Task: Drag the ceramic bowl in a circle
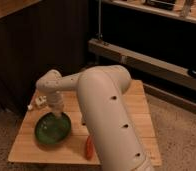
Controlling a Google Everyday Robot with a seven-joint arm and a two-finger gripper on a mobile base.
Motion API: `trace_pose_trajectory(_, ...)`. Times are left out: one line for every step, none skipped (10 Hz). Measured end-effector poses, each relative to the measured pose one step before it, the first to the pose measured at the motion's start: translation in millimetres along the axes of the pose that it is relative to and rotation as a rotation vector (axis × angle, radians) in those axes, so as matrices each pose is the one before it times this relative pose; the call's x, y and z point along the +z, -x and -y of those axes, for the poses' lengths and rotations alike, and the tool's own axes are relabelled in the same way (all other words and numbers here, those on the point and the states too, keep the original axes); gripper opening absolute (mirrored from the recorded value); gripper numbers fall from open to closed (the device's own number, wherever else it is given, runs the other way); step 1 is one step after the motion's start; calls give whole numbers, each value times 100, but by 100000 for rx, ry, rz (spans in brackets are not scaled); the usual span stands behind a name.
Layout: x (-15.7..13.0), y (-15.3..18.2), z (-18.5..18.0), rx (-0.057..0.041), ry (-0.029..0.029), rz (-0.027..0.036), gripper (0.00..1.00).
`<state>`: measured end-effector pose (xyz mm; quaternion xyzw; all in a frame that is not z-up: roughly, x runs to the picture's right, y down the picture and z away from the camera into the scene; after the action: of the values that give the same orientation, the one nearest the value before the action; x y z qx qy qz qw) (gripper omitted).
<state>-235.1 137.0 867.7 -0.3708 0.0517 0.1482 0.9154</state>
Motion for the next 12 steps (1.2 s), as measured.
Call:
trace_pose_trajectory(-14, -33, 364, 134, 277, -75, 0)
trace_pose_trajectory(-55, -628, 543, -180, -583, -421, 0)
trace_pose_trajectory(-37, -708, 161, -259, -459, -602, 0)
trace_pose_trajectory(-25, -851, 561, 183, -549, -257, 0)
trace_pose_trajectory(10, -352, 654, -115, -376, 3, 0)
trace_pose_trajectory(-29, -356, 547, -82, -165, -152, 0)
trace_pose_trajectory(-63, -302, 565, 274, -370, -369, 0)
trace_pose_trajectory(-39, 191, -294, -911, -360, -589, 0)
trace_pose_trajectory(-302, 272, -820, -762, 31, 153, 0)
trace_pose_trajectory(-52, -439, -622, 329, 534, 43, 0)
trace_pose_trajectory(0, -1322, 103, 327, -483, -250, 0)
trace_pose_trajectory(56, -1457, 379, -93, -481, -594, 0)
